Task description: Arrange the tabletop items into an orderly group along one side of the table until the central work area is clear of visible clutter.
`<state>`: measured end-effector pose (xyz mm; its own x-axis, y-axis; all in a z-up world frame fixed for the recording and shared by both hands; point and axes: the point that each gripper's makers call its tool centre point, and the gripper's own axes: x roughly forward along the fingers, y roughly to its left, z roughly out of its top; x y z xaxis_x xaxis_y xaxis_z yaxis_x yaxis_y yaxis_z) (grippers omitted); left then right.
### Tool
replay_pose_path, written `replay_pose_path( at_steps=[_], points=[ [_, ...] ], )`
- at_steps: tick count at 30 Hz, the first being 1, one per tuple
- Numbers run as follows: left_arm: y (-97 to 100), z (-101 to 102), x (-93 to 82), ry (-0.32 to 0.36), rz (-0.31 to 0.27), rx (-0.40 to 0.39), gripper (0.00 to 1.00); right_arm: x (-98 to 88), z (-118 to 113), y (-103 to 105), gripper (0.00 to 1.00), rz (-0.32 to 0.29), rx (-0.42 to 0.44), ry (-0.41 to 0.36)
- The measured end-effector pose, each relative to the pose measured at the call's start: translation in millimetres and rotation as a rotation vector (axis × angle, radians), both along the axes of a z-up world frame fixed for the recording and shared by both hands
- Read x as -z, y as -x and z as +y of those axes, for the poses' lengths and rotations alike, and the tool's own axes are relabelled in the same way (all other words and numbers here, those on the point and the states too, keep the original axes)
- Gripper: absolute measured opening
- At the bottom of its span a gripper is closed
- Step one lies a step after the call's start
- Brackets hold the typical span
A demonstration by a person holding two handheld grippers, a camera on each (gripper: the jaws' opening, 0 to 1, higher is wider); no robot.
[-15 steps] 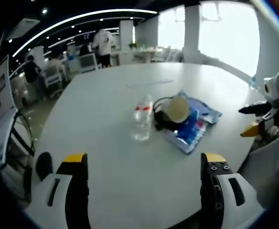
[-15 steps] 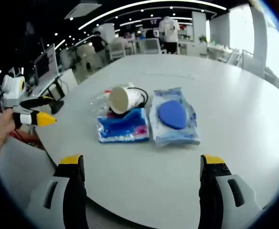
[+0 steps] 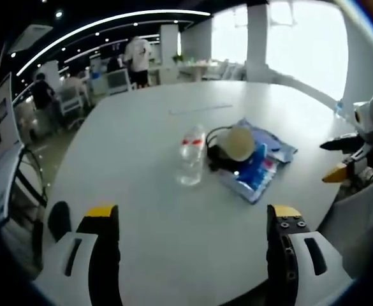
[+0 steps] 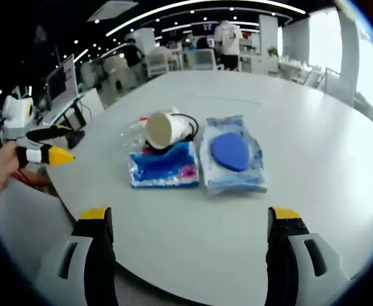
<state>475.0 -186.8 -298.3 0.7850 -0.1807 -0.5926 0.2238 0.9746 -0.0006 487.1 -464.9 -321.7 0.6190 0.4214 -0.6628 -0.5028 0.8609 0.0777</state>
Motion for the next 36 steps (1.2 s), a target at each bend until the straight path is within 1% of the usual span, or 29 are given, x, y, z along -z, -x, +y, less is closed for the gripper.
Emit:
replay_pose_path(
  at_steps=[3,5,8,19,23,26,29,32,36],
  points=[
    [-0.9,-0.2,-1.2,0.007,-0.007,-0.002,0.93,-0.3,-1.3,-0.3,0.97,0.000,0.004,0.001],
    [-0.4,-0.1,-0.3,0.004,-0.002,-0.001,0.92,-0.2,-1.2,-0.1,0.97,0.002,0.004,0.000],
    [-1.7,0.5,-2.5,0.009,-0.014,-0.006,0.91,-3.4,0.6,-1.2,0.98,-0.012,0.004,-0.013],
    [-0.6,0.4,-0.5,0.010,-0.005,-0.005,0.91,1.1,1.6,1.9,0.99,0.006,-0.010,0.000],
    [-0.1,1.3,0.4,0.004,-0.002,-0.006,0.91,1.1,0.6,1.7,0.99,0.008,-0.004,-0.002],
    [-0.2,1.3,0.3,0.003,-0.004,-0.005,0.91,-2.6,-1.5,-1.0,0.99,-0.008,0.011,-0.013],
    [-1.4,-0.4,-1.0,0.012,-0.015,-0.002,0.91,-2.6,-1.1,-1.4,0.99,-0.005,0.012,-0.020],
    [-0.1,-1.8,0.5,0.006,-0.003,0.005,0.90,-2.9,-0.6,-1.1,0.99,-0.007,0.009,-0.019],
    [-1.6,-1.8,-1.2,0.014,-0.011,0.003,0.90,-2.3,-0.9,-0.2,0.99,0.000,0.011,-0.023]
  ],
)
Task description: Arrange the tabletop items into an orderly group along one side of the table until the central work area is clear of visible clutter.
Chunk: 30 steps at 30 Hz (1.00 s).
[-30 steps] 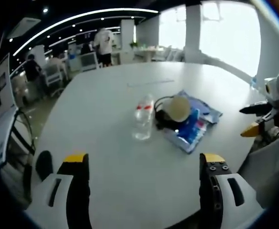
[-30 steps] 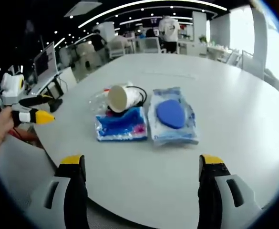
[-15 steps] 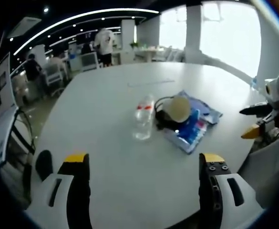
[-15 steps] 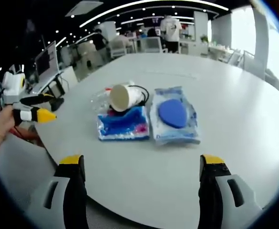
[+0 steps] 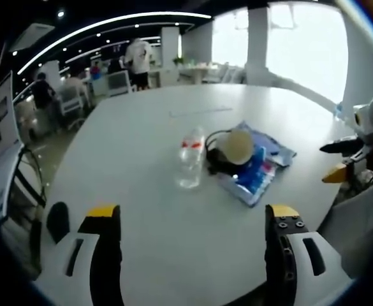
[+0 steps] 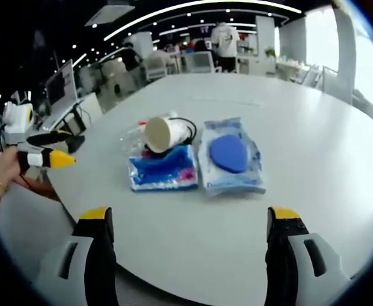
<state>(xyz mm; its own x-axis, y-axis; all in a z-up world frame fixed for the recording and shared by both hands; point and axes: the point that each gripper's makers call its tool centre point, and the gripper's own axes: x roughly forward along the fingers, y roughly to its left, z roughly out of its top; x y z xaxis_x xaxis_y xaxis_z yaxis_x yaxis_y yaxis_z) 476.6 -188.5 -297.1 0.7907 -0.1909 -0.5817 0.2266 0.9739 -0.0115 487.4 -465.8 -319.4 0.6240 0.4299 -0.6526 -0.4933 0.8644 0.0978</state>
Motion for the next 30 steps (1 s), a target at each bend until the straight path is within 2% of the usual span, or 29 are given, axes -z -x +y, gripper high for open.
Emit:
replay_pose_path(
  at_steps=[4,9,12,21,30],
  points=[
    [-2.2,0.0,-1.4,0.003,0.006,0.000,0.87,-0.6,-0.7,0.4,0.99,0.000,0.006,-0.005],
    [-7.6,2.0,-7.9,-0.030,-0.009,0.008,0.86,0.3,-0.6,1.1,0.99,0.007,0.010,-0.011],
    [-11.3,2.5,-13.0,-0.016,-0.016,0.000,0.85,0.8,-0.4,1.6,0.98,0.011,0.008,-0.011],
    [-30.1,1.5,-24.5,-0.033,-0.024,0.002,0.83,-0.3,-1.5,1.3,0.98,0.013,0.012,-0.023],
    [-51.3,-0.8,-25.8,-0.039,-0.012,0.014,0.80,0.4,-2.2,1.9,0.98,0.020,0.013,-0.027]
  ],
)
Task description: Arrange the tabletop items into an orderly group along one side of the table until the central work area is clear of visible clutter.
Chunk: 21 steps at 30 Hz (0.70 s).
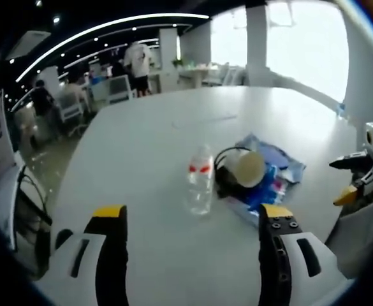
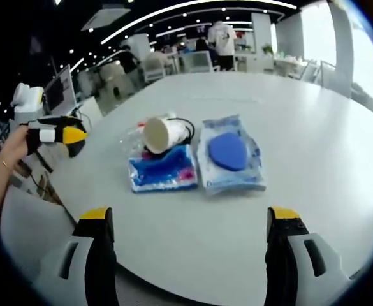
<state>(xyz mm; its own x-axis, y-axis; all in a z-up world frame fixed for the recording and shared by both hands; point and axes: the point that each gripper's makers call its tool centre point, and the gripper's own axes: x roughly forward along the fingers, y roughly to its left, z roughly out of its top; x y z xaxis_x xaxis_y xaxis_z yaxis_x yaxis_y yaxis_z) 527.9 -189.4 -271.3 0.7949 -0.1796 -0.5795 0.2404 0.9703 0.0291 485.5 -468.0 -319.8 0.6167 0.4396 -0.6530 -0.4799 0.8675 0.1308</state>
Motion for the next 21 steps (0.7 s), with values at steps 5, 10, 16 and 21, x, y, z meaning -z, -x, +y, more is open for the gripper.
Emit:
replay_pose_path(
  at_steps=[5,10,16,21],
  points=[
    [-12.8,-2.5,-0.4,0.000,0.001,0.006,0.79,2.2,-3.6,1.2,0.98,0.010,0.012,-0.007],
    [-25.1,-3.4,1.0,-0.014,0.008,0.018,0.77,3.4,-4.7,3.0,0.98,0.024,0.022,-0.020],
    [-39.3,-1.5,9.9,-0.022,0.024,0.017,0.76,5.8,-3.2,4.9,0.98,0.036,0.014,-0.019],
    [-52.9,-0.2,16.3,-0.021,0.036,0.012,0.75,7.3,-5.0,4.6,0.98,0.044,0.022,-0.018]
  ],
)
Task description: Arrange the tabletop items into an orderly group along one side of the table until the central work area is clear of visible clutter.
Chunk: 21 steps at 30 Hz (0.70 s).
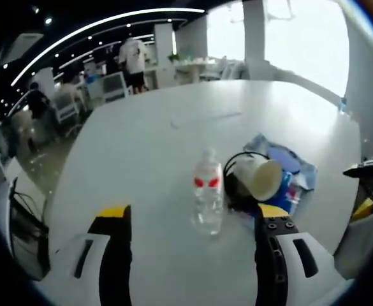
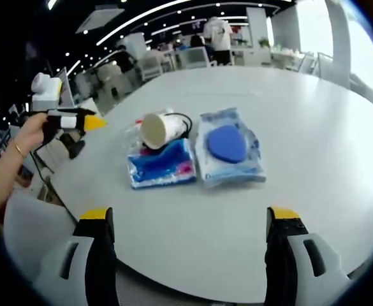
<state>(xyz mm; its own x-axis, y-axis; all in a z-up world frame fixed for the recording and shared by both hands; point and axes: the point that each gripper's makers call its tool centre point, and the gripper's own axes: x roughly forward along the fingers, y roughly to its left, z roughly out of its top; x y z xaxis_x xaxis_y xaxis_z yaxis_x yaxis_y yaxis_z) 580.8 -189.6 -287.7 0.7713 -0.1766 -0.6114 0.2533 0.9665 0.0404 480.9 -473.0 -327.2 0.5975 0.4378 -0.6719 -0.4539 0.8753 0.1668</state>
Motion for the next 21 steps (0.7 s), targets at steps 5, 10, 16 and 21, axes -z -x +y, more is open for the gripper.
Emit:
replay_pose_path(
  at_steps=[5,10,16,21],
  points=[
    [-13.1,0.7,4.2,0.005,0.009,-0.002,0.75,1.4,0.3,0.6,0.98,0.007,-0.005,0.003],
    [-22.0,-1.0,11.9,0.011,0.024,-0.002,0.72,2.6,0.7,0.7,0.98,0.012,-0.008,0.005],
    [-32.2,-8.4,22.8,0.009,0.048,0.012,0.70,4.0,-0.7,1.1,0.98,0.020,-0.004,0.006],
    [-41.6,-12.4,31.3,0.006,0.072,0.014,0.70,4.9,-0.6,1.3,0.97,0.026,-0.007,0.005]
  ],
)
